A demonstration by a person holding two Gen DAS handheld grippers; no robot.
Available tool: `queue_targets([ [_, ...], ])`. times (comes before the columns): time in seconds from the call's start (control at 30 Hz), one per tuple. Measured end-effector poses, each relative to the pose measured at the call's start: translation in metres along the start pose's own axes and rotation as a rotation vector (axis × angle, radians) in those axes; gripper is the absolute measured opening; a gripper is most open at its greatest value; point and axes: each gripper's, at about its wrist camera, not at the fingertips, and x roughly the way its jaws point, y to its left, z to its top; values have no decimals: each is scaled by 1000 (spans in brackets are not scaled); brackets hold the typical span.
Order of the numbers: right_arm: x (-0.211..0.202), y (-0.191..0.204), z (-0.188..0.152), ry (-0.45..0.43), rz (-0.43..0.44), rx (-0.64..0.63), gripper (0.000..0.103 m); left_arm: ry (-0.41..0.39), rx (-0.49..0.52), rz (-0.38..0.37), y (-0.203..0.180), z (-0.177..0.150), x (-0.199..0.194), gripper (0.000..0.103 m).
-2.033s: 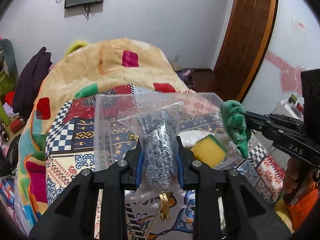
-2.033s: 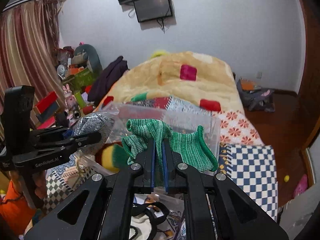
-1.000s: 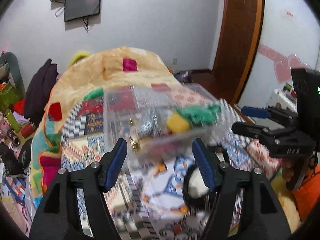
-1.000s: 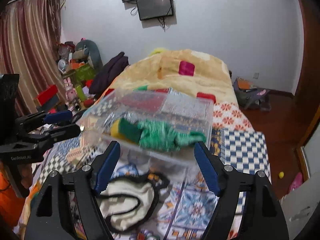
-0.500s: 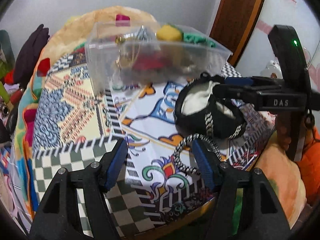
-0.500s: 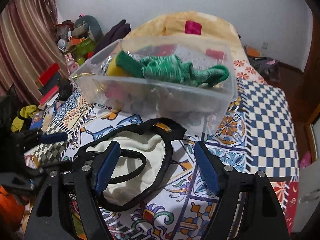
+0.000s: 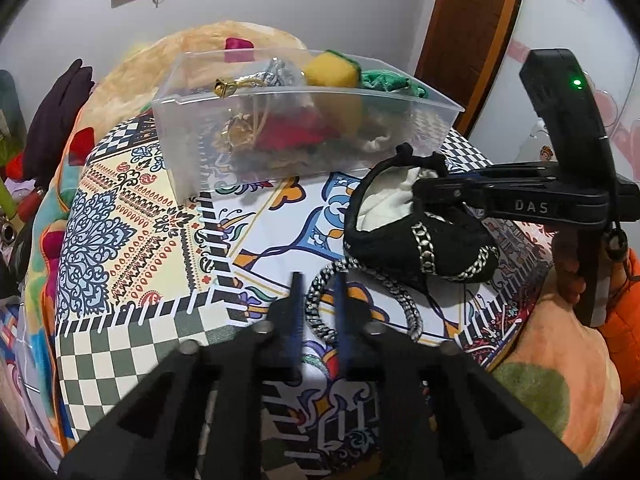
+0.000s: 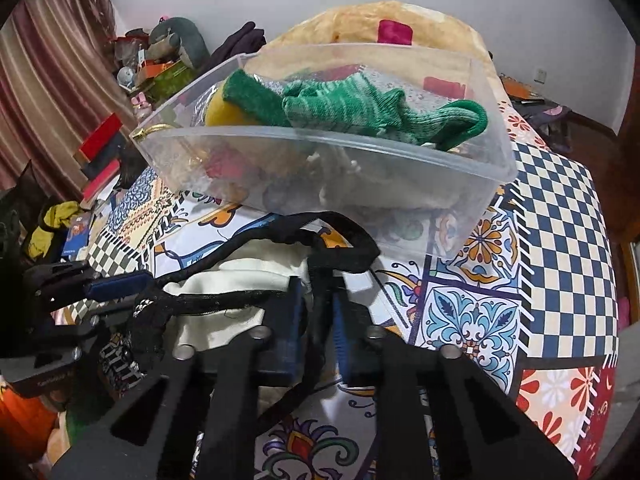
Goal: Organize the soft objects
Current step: 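Grasp the black-and-white beaded cord with the left tool while the right tool grasps the black bag strap, then carry the beaded cord with the left tool while the right tool carries the black bag over the box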
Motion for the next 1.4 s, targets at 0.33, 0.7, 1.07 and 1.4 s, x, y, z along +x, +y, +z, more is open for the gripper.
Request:
queue_targets([
  [0.33, -30, 13, 1, -111, -56, -61, 7, -62, 4, 66, 4, 7, -21, 5],
  [0.7, -85, 35, 15, -265, -39, -123, 7, -242, -33, 92, 12, 43, -75, 5],
  [1.07, -124, 31, 49, -443, -66, -87, 7, -368, -34, 116, 17, 85, -99, 5],
  [1.4, -127, 33, 71, -529, -83, -59, 7, -402, -34, 136, 26, 117, -96, 5],
])
